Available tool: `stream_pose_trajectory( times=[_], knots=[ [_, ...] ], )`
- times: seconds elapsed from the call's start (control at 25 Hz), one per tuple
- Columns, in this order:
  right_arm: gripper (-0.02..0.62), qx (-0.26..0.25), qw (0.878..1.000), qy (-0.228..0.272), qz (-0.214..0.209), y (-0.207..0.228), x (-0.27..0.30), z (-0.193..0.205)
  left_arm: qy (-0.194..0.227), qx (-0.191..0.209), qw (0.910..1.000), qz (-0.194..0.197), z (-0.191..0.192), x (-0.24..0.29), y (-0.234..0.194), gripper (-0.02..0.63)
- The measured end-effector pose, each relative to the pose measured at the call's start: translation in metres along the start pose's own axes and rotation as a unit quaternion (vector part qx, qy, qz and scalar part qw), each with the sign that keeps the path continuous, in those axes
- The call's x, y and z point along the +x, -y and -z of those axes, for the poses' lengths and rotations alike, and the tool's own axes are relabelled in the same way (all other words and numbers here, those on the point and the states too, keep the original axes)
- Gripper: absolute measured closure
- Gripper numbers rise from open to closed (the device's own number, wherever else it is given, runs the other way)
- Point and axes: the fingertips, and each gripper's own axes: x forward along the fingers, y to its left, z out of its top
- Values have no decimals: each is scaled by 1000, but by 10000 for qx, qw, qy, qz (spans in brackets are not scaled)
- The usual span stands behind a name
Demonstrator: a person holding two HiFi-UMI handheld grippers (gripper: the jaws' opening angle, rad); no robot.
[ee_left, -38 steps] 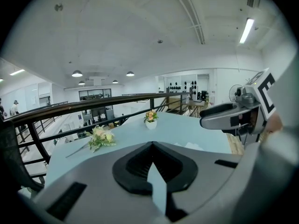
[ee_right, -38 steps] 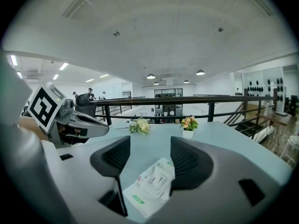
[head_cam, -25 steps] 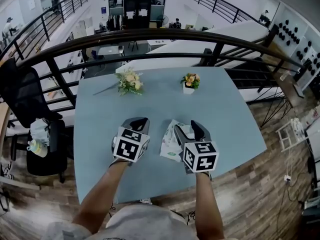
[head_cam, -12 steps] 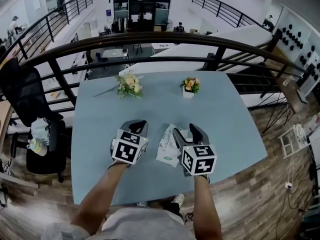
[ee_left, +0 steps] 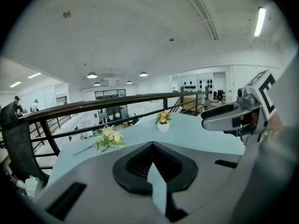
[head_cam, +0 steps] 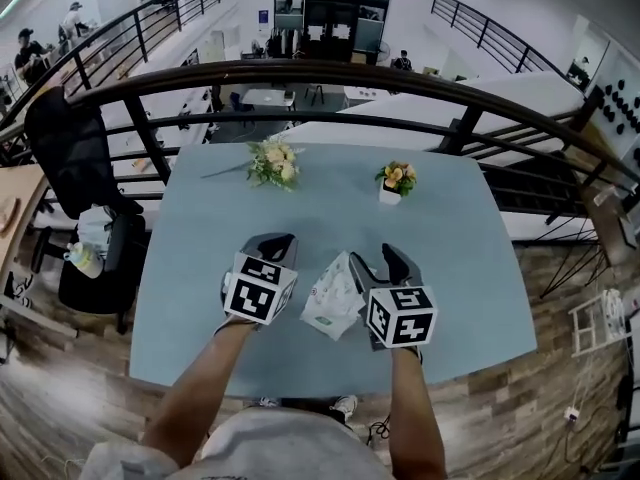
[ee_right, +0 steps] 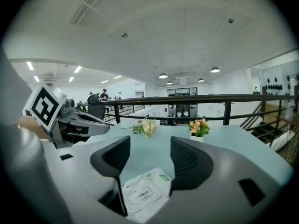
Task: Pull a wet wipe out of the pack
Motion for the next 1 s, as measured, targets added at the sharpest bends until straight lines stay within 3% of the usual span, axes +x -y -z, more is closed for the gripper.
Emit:
stream_pose_trajectory(
  times=[0.56, 1.0],
  knots=[
    [344, -150, 9977, -37, -666, 20, 16, -7, -32, -270, 9971, -713, -6, 0, 0, 609],
    [343, -262, 9966, -193, -762, 17, 17, 3, 9, -377, 9961, -801, -5, -2, 2, 609]
  ],
)
